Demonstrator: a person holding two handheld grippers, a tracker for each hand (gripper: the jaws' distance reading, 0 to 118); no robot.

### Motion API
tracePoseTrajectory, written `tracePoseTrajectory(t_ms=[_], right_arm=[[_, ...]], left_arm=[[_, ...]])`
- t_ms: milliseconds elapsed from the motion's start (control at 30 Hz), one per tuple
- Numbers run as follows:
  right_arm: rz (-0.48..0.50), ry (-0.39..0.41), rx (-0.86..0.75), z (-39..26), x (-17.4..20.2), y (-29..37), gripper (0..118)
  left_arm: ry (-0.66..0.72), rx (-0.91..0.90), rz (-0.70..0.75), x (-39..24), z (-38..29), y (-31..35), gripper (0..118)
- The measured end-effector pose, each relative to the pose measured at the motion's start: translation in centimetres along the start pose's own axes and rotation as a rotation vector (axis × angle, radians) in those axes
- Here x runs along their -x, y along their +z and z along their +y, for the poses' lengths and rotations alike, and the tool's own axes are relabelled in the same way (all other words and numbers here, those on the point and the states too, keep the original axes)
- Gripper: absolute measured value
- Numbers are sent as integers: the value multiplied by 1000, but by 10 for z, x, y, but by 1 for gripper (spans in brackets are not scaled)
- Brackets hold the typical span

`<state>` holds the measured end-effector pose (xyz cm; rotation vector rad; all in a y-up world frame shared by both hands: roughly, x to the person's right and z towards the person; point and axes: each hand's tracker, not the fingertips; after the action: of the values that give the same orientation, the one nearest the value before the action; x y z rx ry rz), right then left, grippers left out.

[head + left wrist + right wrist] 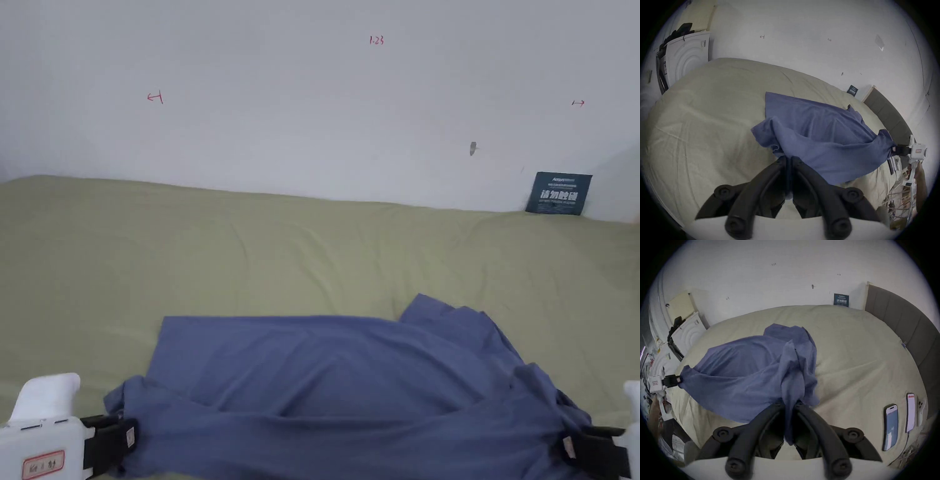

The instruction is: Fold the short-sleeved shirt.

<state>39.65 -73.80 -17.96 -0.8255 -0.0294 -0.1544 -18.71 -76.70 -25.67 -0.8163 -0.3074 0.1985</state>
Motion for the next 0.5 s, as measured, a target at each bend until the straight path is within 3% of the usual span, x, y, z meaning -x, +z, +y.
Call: tracePoseTrajectory(t_ms=[233, 500], right_arm=[[28, -41, 40, -54, -2, 62, 7], [2, -124, 171, -137, -10, 63, 7]], left_arm=[[-19, 48, -5, 4, -59, 44, 8], [84, 127, 28, 7, -139, 57, 8]])
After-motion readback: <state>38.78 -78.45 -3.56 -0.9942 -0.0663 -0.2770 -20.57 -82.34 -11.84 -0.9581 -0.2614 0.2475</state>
